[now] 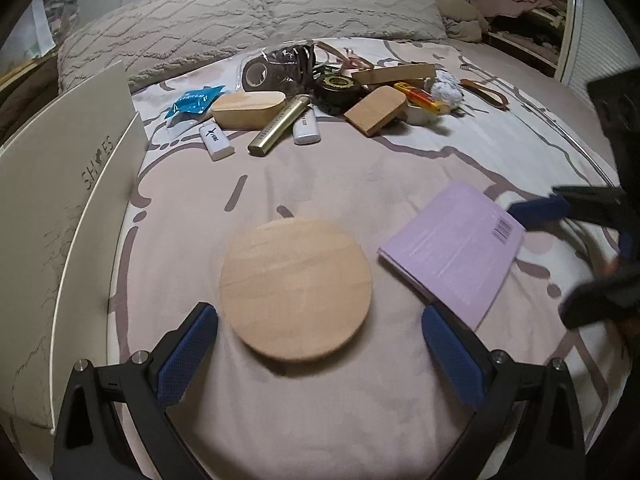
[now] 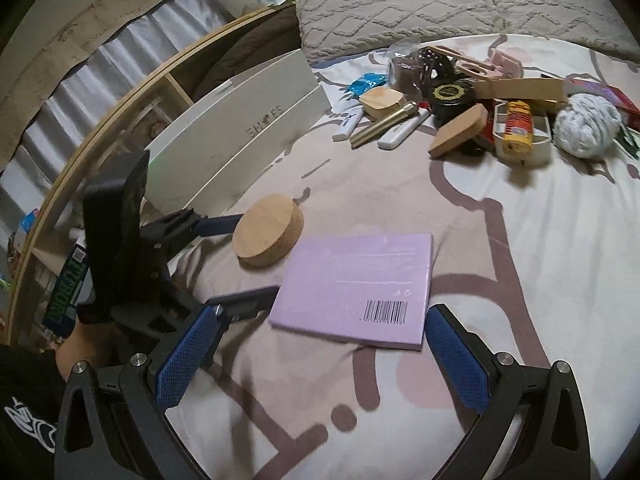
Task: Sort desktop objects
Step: 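Open both grippers and pull them back from the disc and booklet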
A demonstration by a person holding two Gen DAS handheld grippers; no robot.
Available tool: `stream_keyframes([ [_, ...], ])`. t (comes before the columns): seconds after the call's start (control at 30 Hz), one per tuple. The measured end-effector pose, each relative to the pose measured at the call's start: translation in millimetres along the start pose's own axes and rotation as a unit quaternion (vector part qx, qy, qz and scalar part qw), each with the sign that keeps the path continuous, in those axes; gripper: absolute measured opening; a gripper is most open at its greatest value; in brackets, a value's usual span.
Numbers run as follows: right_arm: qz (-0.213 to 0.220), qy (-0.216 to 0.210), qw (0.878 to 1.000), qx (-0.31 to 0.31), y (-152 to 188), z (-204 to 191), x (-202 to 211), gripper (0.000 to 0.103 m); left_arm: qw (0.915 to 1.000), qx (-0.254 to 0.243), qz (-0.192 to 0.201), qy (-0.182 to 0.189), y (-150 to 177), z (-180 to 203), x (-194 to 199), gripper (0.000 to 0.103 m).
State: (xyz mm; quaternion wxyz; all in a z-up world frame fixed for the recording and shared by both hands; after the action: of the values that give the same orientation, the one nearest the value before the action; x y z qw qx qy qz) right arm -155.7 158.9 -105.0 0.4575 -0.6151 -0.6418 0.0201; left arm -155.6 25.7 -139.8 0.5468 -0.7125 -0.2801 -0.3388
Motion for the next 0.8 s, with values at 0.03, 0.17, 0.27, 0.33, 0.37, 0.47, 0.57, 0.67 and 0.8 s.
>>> stream_keyframes([
  [0.03, 0.001, 0.004, 1.0, -0.002, 1.3, -0.7, 1.1, 0.103, 1.0, 0.003, -0.002, 0.001, -1.7, -0.1, -1.7, 0.103],
  [0.17, 0.016, 0.021, 0.999, -0.018, 6.2, -3.0, 5.5, 0.103, 0.9999, 0.012, -0.002, 0.004, -7.7, -0.2, -5.9, 0.103],
  [0.27, 0.032, 0.044, 0.998, -0.04, 7.0, -3.2, 4.8, 0.103, 0.9999, 0.014, 0.0, 0.006, -7.7, 0.4, -6.1, 0.103],
  [0.33, 0.043, 0.066, 0.996, -0.053, 6.0, -4.1, 3.4, 0.103, 0.9998, 0.016, 0.003, 0.007, -5.4, -0.6, -5.4, 0.103],
  [0.37, 0.048, 0.077, 0.994, -0.062, 5.5, -4.3, 2.2, 0.103, 0.9998, 0.019, 0.003, 0.008, -2.9, -1.9, -4.6, 0.103],
  [0.47, 0.053, 0.123, 0.989, -0.068, 2.3, -6.3, -5.1, 0.103, 0.9997, 0.023, 0.001, 0.007, 3.0, -5.3, -0.7, 0.103],
  [0.57, 0.031, 0.17, 0.984, -0.04, -2.6, -7.9, -19.3, 0.103, 0.9998, 0.016, -0.001, 0.006, 9.7, -7.2, 4.0, 0.103],
  [0.67, 0.013, 0.2, 0.98, -0.024, -6.3, -7.1, -31.1, 0.103, 0.9999, 0.012, -0.001, 0.01, 12.8, -8.9, 5.9, 0.103],
  [0.8, -0.003, 0.222, 0.975, -0.015, -8.5, -4.0, -40.1, 0.103, 0.9999, 0.01, -0.004, 0.01, 13.1, -8.0, 3.7, 0.103],
])
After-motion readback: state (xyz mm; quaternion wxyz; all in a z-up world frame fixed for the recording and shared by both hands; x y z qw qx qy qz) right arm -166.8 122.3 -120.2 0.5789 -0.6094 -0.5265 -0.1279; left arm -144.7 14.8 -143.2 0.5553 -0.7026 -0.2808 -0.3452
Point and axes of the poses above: each gripper's, at about its wrist camera, not at the fingertips, and x roughly against the way its jaws point, z to its right, y to its underside, the point moved 4 cm from there along -x, roughly the way its jaws point, and after that the axes turned 10 degrees about -y, right-handed, at the moved point
